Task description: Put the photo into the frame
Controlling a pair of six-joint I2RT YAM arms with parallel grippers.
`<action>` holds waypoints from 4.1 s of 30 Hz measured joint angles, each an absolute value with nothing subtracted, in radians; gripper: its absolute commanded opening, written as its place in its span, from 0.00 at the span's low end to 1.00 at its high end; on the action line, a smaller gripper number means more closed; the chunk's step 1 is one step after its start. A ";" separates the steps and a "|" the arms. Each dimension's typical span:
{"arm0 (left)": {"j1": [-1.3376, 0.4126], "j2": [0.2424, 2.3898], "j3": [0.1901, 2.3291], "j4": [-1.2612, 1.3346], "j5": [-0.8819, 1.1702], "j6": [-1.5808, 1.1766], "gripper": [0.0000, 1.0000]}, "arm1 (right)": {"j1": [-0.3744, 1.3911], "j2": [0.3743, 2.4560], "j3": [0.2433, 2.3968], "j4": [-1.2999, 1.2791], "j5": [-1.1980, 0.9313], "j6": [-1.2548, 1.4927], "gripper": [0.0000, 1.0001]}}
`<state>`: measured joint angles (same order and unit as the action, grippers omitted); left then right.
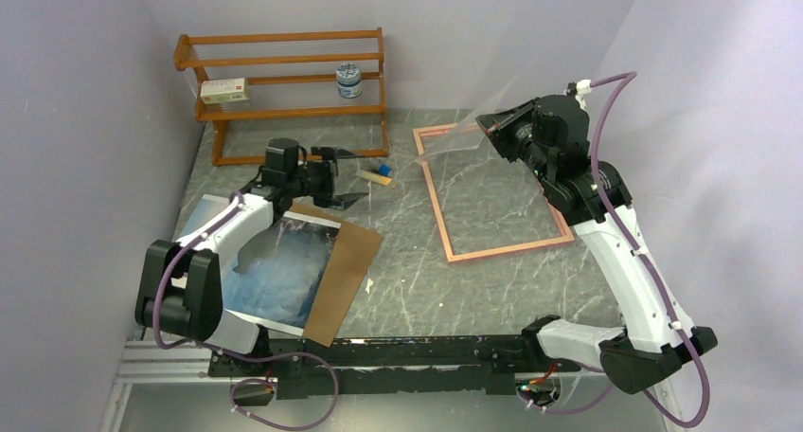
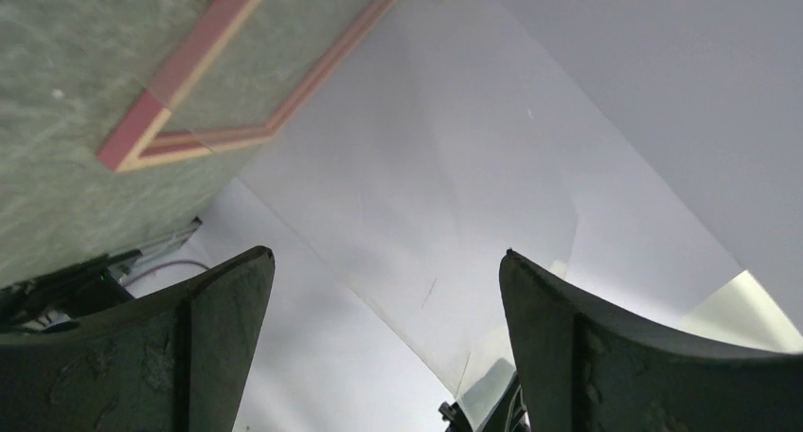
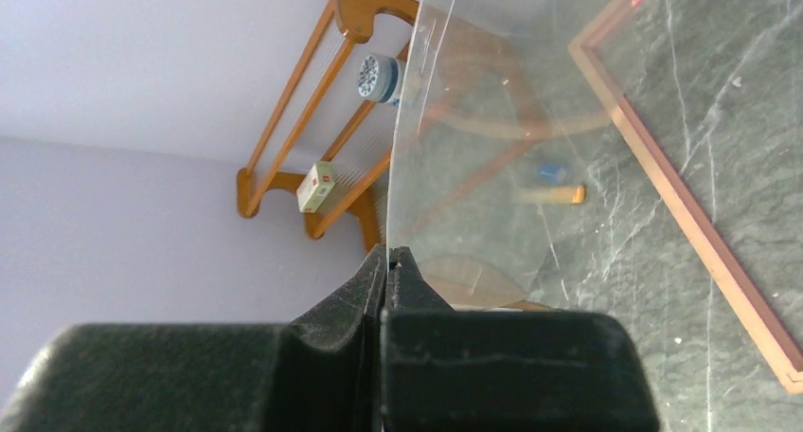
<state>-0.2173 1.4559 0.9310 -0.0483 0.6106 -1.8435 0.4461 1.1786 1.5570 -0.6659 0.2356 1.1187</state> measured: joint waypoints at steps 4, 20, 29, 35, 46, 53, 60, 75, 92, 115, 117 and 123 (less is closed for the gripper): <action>-0.321 1.475 0.939 0.014 0.572 -1.942 0.94 | 0.446 1.166 1.536 -0.668 0.236 1.146 0.00; -0.499 1.568 0.990 0.182 0.492 -2.075 0.94 | 0.446 1.101 1.419 -0.636 0.229 1.155 0.00; -0.512 1.450 1.003 0.095 0.473 -2.086 0.94 | 0.446 1.058 1.322 -0.572 0.226 1.147 0.00; -0.593 1.430 1.002 0.129 0.448 -2.086 0.94 | 0.446 1.005 1.275 -0.550 0.226 1.155 0.00; -0.709 1.442 1.006 0.130 0.339 -2.086 0.90 | 0.446 0.927 1.233 -0.543 0.226 1.157 0.00; -0.727 1.467 1.017 0.141 0.180 -2.090 0.71 | 0.446 0.857 1.134 -0.509 0.229 1.164 0.00; -0.771 1.533 1.034 0.175 0.062 -2.090 0.51 | 0.441 0.810 1.065 -0.487 0.245 1.159 0.00; -0.787 1.569 1.080 0.199 -0.017 -2.097 0.03 | 0.442 0.698 1.055 -0.633 0.262 1.135 0.77; -0.784 1.394 1.243 -0.271 -0.043 -1.523 0.03 | 0.441 0.506 1.235 -0.997 0.523 0.882 0.83; -0.767 1.468 1.835 -1.223 -0.111 -0.487 0.02 | 0.426 1.578 1.211 -0.677 0.094 0.632 0.82; -0.766 1.468 1.862 -1.250 -0.124 -0.459 0.03 | 0.426 1.657 1.231 -0.659 0.071 0.604 0.80; -0.764 1.459 1.930 -1.275 -0.200 -0.408 0.02 | 0.440 1.810 1.254 -0.645 0.041 0.560 0.59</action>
<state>-0.7643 1.4593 1.9305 -1.2755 -0.2005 -0.4076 0.4397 1.8103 1.2537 -0.6453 0.0410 0.5602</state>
